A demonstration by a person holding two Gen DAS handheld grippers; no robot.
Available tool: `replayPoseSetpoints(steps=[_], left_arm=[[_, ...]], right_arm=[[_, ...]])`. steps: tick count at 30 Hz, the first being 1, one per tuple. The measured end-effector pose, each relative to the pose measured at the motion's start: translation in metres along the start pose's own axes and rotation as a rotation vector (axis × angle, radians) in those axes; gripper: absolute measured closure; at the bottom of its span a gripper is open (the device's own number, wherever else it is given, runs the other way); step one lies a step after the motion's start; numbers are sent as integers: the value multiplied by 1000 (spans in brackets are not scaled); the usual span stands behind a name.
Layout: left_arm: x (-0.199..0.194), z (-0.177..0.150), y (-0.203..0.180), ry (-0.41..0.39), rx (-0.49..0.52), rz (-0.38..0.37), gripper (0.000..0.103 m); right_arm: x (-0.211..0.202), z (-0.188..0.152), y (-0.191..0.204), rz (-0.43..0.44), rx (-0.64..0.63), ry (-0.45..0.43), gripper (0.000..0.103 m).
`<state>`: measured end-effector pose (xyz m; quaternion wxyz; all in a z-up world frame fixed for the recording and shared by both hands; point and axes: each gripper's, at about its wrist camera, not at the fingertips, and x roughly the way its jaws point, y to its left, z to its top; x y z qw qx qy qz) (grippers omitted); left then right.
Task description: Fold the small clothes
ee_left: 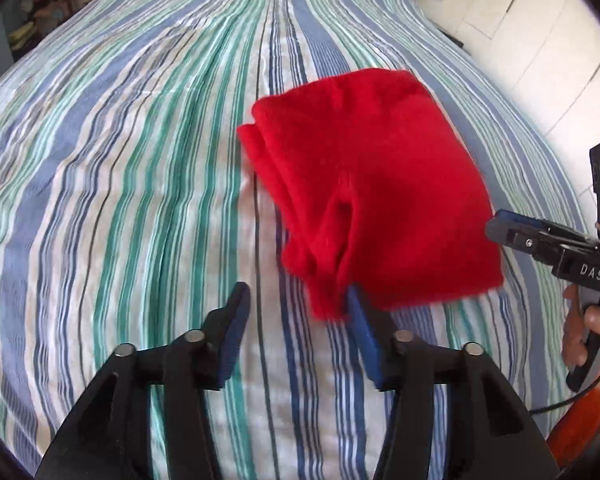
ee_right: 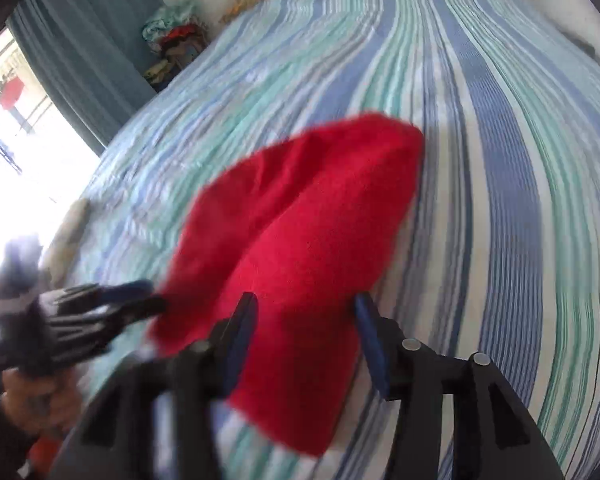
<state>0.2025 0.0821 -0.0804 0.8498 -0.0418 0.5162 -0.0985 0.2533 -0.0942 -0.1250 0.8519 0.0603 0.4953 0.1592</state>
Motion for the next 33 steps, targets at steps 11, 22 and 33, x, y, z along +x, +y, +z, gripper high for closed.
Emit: replayPoseSetpoints(steps=[11, 22, 33], left_arm=[[-107, -50, -52, -202, 93, 377, 3], [-149, -52, -56, -141, 44, 373, 3], [-155, -50, -56, -137, 15, 326, 3]], right_arm=[[-110, -94, 58, -160, -22, -113, 4], [-151, -105, 115, -287, -71, -100, 0], [-172, -97, 133, -332, -90, -116, 1]])
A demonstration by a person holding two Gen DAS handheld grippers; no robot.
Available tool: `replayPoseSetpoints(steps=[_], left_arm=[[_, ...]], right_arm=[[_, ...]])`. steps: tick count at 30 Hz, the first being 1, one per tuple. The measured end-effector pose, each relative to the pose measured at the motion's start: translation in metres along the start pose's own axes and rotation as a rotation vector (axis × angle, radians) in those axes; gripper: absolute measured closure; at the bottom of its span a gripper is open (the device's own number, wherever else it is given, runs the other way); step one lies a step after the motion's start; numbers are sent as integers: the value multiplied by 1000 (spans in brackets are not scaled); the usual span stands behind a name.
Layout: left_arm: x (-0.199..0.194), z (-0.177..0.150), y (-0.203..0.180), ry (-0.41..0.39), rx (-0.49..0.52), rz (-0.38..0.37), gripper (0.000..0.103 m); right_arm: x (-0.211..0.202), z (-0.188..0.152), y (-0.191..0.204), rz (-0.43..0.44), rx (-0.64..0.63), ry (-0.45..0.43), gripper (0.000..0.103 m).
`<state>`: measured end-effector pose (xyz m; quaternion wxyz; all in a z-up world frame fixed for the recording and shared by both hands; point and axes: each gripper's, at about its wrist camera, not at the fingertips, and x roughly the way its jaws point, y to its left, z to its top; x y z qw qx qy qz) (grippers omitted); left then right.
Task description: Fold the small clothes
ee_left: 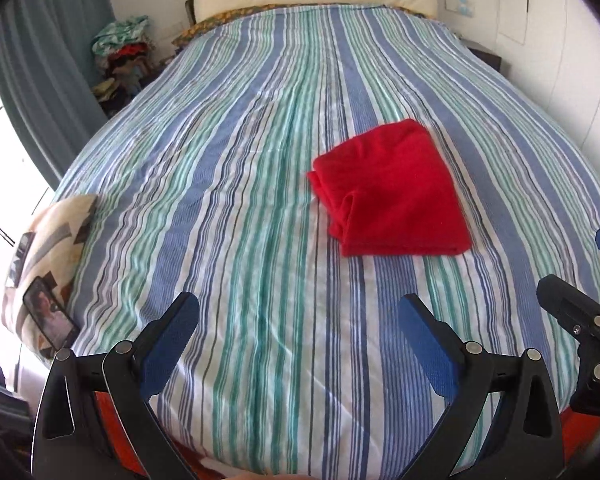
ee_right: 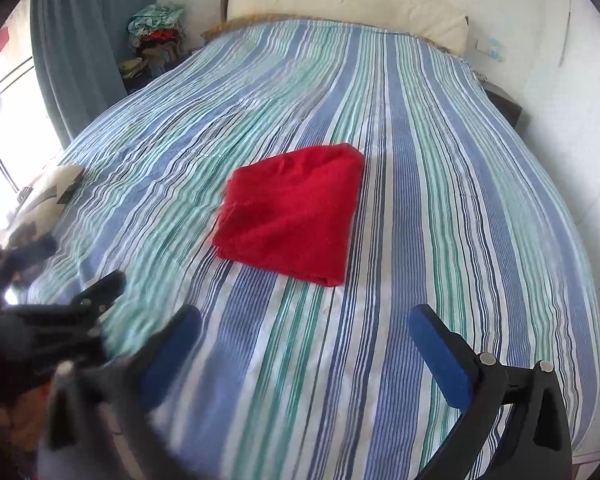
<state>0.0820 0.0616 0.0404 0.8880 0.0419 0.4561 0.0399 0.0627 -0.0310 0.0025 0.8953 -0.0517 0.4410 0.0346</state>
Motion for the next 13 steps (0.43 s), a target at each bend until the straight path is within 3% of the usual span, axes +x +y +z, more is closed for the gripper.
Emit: replayPoseSetpoints(steps=[13], left_arm=[[-7, -1, -5, -20, 3, 18, 3]], right_arm=[[-4, -2, -2, -6, 14, -20, 1]])
